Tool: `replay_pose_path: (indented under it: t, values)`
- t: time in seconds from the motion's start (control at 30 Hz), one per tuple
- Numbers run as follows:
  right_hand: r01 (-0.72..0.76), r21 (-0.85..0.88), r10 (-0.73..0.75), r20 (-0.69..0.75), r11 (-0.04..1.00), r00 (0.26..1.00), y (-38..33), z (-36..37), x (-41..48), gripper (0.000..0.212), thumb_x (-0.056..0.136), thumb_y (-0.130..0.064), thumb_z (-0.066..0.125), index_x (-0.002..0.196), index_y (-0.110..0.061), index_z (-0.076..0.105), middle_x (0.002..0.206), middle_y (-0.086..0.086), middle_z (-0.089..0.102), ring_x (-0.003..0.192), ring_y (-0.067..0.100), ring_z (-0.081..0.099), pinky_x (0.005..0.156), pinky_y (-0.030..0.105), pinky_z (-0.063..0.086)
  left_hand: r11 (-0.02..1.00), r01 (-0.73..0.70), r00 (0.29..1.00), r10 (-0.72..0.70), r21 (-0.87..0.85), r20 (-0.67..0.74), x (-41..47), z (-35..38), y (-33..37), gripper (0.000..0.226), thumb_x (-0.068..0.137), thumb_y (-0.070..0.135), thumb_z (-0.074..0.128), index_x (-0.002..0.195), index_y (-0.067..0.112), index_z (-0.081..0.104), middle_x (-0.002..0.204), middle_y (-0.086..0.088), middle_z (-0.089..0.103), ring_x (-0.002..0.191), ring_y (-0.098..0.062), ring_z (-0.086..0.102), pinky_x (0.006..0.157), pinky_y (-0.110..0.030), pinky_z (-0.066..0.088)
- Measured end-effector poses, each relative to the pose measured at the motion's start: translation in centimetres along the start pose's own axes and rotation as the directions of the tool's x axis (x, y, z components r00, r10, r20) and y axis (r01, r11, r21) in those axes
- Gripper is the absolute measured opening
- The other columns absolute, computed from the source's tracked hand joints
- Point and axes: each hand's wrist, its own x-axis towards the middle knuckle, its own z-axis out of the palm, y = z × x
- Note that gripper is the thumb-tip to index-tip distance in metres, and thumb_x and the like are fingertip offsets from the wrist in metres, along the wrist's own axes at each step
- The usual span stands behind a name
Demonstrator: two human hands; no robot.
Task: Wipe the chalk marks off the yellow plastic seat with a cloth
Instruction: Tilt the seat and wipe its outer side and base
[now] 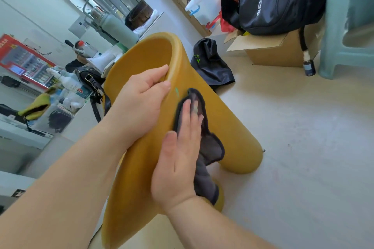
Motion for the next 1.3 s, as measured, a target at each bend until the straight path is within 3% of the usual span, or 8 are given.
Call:
replay_pose_path:
  t: [0.17,0.3,0.43,0.57,0.7,0.83,0.97,1.3]
  values:
    - [-0.256,0.019,0.257,-0.016,0.966,0.966,6.0,0.2,-0.6,0.062,0.101,-0.058,0.024,0.16,-0.041,0.017,0.168,-0.025,0.005,0.156,0.004,0.003,0.128,0.038,0.011,0.995,0.066,0.998,-0.068,-0.075,-0.019,-0.5,0.0,0.1,0.041,0.105,0.021,0.044,0.143,0.032,0.052,0.133,0.02,0.054,0.111,0.006,0.053,0.082,-0.003,0.036]
    - [-0.531,0.244,0.518,0.12,0.811,0.847,6.3,-0.9,4.7,0.095,0.067,-0.105,0.021,0.151,-0.061,0.025,0.162,-0.026,0.028,0.153,0.006,0.022,0.125,0.05,0.02,0.995,0.066,0.998,-0.067,-0.078,-0.011,-0.6,0.1,0.0,0.041,0.105,0.022,0.043,0.142,0.036,0.052,0.122,0.029,0.054,0.099,0.018,0.05,0.078,-0.002,0.04]
    - [-0.285,0.157,0.268,0.119,0.946,0.956,0.4,-2.2,8.2,0.095,0.077,-0.087,0.016,0.161,-0.042,0.01,0.167,-0.024,0.011,0.156,0.004,0.001,0.128,0.046,0.008,0.985,0.062,0.995,-0.074,-0.16,-0.071,-0.5,0.0,-0.6,0.037,0.101,0.021,0.046,0.131,0.036,0.064,0.108,0.038,0.053,0.095,0.026,0.051,0.092,-0.009,0.043]
    - [0.017,-0.075,-0.007,0.127,0.997,0.992,-3.2,-1.0,5.8,0.089,0.088,-0.081,0.006,0.163,-0.034,0.007,0.17,-0.02,0.0,0.155,0.003,-0.012,0.127,0.048,0.002,0.999,0.02,0.999,-0.022,-0.049,-0.042,-0.1,-0.3,-1.6,0.033,0.1,0.024,0.048,0.126,0.031,0.066,0.112,0.003,0.071,0.107,-0.001,0.064,0.099,-0.027,0.05]
    - [0.142,-0.067,-0.139,0.038,0.988,0.99,-1.5,0.0,1.0,0.077,0.094,-0.077,0.003,0.161,-0.039,0.01,0.17,-0.018,0.002,0.157,0.008,-0.009,0.127,0.049,0.004,0.889,0.134,0.99,-0.135,-0.439,0.031,-0.3,-0.3,-1.1,0.038,0.09,0.043,0.049,0.107,0.024,0.077,0.112,-0.029,0.065,0.105,-0.04,0.065,0.096,-0.055,0.053]
    - [-0.239,0.16,0.242,-0.001,0.958,0.97,2.7,-0.8,2.7,0.06,0.086,-0.082,0.016,0.144,-0.067,0.013,0.168,-0.025,0.01,0.155,0.001,0.003,0.128,0.042,0.008,0.893,0.217,0.976,-0.211,-0.395,0.059,-0.7,-0.3,-0.3,0.072,0.068,0.059,0.054,0.114,0.007,0.072,0.105,-0.029,0.066,0.095,-0.043,0.065,0.091,-0.054,0.055]
    - [-0.535,0.238,0.513,0.153,0.81,0.845,5.0,-1.0,6.7,0.114,0.047,-0.113,0.02,0.149,-0.062,0.028,0.161,-0.025,0.031,0.151,0.006,0.025,0.123,0.052,0.021,0.94,0.172,0.985,-0.164,-0.295,0.05,-0.6,-0.3,-0.3,0.052,0.098,0.046,0.049,0.109,0.0,0.071,0.1,-0.031,0.065,0.092,-0.047,0.064,0.089,-0.059,0.054]
    - [0.19,-0.109,-0.179,0.098,0.976,0.979,-2.0,-0.2,-0.8,0.087,0.091,-0.079,0.009,0.163,-0.03,0.003,0.172,-0.012,-0.004,0.158,0.016,-0.011,0.125,0.052,0.001,0.941,0.113,0.994,-0.111,-0.32,0.027,-0.9,-0.2,-0.5,0.055,0.089,0.053,0.043,0.114,0.015,0.073,0.113,-0.025,0.065,0.107,-0.037,0.063,0.099,-0.049,0.051]
